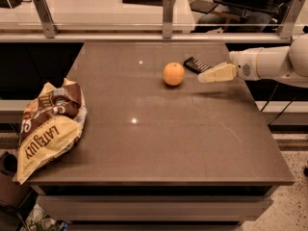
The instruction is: Move rxbar chocolate near brown chip bag
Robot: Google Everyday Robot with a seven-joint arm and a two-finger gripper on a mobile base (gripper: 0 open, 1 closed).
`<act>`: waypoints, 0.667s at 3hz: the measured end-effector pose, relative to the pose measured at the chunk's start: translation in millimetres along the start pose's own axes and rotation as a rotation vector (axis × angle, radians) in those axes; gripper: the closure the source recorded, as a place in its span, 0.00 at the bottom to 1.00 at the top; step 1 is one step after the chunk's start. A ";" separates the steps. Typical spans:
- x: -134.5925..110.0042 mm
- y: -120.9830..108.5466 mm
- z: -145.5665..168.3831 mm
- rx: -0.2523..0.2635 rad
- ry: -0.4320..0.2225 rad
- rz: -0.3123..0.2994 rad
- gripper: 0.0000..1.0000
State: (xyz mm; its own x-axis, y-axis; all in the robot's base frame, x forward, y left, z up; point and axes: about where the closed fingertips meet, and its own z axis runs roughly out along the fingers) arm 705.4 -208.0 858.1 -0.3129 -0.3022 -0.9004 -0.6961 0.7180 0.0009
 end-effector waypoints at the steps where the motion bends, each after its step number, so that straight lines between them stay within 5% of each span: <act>1: 1.0 0.3 15.2 -0.025 0.000 0.005 0.00; 2: 3.5 0.2 27.5 -0.040 -0.001 0.014 0.00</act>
Offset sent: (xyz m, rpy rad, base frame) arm 0.0232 0.0169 -0.0202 0.0317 0.0254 0.0302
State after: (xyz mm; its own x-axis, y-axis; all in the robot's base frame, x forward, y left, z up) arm 721.9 -191.7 843.0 -0.3218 -0.2919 -0.9007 -0.7170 0.6964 0.0305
